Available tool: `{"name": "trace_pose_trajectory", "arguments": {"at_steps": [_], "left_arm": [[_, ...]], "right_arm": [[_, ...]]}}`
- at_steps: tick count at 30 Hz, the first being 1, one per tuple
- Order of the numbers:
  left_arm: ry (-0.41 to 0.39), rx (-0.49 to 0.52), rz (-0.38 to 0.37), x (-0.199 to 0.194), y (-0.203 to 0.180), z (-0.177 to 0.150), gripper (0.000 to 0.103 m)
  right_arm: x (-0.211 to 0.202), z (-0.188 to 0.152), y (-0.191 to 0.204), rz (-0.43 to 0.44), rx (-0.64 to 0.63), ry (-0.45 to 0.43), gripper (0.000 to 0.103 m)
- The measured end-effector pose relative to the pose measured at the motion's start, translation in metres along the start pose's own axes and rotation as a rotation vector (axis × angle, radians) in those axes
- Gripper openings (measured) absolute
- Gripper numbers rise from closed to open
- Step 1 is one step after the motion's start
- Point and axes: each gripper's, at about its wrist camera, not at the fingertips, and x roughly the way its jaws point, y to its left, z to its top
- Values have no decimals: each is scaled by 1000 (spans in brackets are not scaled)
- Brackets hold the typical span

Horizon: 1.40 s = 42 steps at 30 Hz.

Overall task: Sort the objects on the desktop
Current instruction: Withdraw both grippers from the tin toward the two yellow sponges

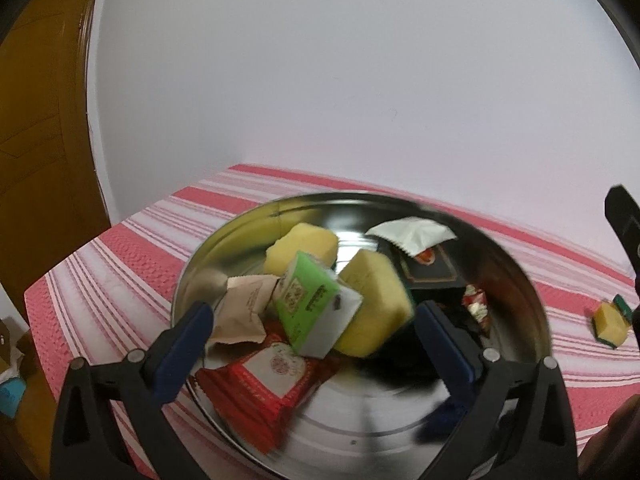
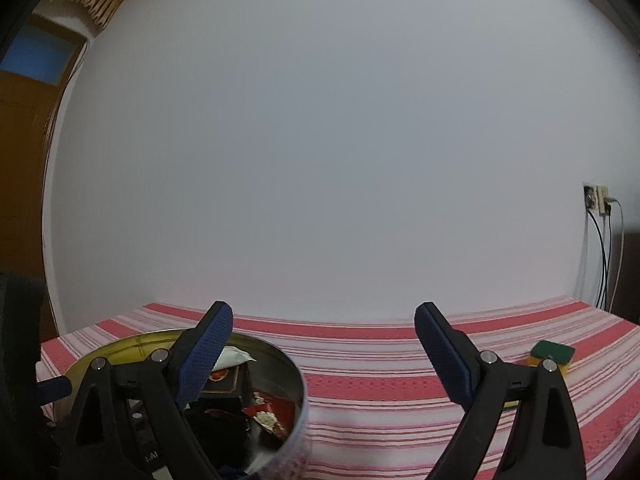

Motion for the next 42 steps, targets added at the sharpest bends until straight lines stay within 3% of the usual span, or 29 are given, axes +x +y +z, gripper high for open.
{"name": "trace_pose_trajectory", "arguments": {"at_steps": [8, 20, 28, 34, 42], "left_arm": [[-15, 50, -48, -7, -28, -3, 102], [-28, 104, -106, -16, -63, -9, 102], [-45, 181, -160, -25, -102, -16, 102], [-55, 228, -191, -31, -131, -21, 102], [-39, 288, -244, -32, -168, -24, 102]], "right_arm": [[-19, 6, -34, -78, 10, -35, 94], [-26, 7, -57, -196, -86, -73, 94], [-24, 6, -97, -303, -126, -70, 94], [-55, 25, -150, -355, -153, -71, 94], [-68, 30, -182, -425, -120, -83, 94]]}}
